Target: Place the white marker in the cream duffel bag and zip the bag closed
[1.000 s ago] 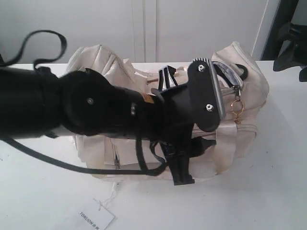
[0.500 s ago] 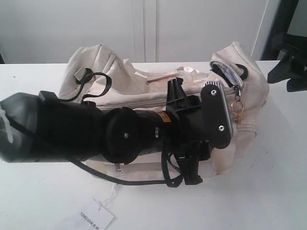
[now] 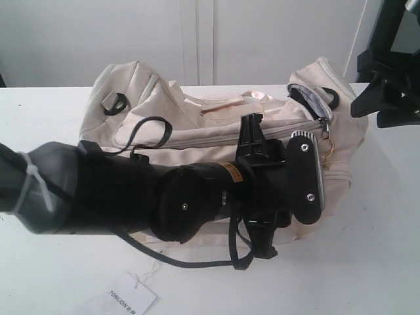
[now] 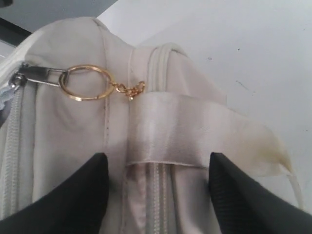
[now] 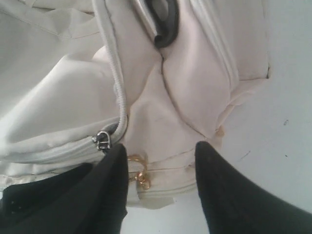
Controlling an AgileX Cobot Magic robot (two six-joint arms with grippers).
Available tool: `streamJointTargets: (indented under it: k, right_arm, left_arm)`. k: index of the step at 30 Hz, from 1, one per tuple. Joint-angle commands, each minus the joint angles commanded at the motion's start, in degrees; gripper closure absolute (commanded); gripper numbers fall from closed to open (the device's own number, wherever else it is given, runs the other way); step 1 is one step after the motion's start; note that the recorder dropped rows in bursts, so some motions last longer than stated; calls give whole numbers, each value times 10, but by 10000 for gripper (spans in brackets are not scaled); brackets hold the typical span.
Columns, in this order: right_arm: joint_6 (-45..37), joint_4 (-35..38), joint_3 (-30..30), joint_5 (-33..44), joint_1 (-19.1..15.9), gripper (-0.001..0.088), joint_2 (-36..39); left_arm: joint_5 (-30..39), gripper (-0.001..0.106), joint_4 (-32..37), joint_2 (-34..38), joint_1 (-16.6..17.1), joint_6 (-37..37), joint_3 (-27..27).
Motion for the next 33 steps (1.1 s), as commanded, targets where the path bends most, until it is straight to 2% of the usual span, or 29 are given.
streamJointTargets:
  k: [4,6,12,16,25,33]
  right_arm:
    - [-17,13,9,2,0,366,0]
    - [-30,30,23,2,0,311,0]
    - [-68,80,55,-9,0,301,10]
    - [-114,129,69,-6,0,301,28]
    - [-145,144,80,-28,0,301,39]
    - [-185,183,80,-23,0,301,81]
  left_arm:
    - [-27,497,0,7,0,0,0]
    - [-27,592,0,7,0,0,0]
    - [-26,910,0,7,0,0,0]
    - [-26,1030,0,7,0,0,0]
    - [-26,1042,0,7,0,0,0]
    - [-26,1042,0,7,0,0,0]
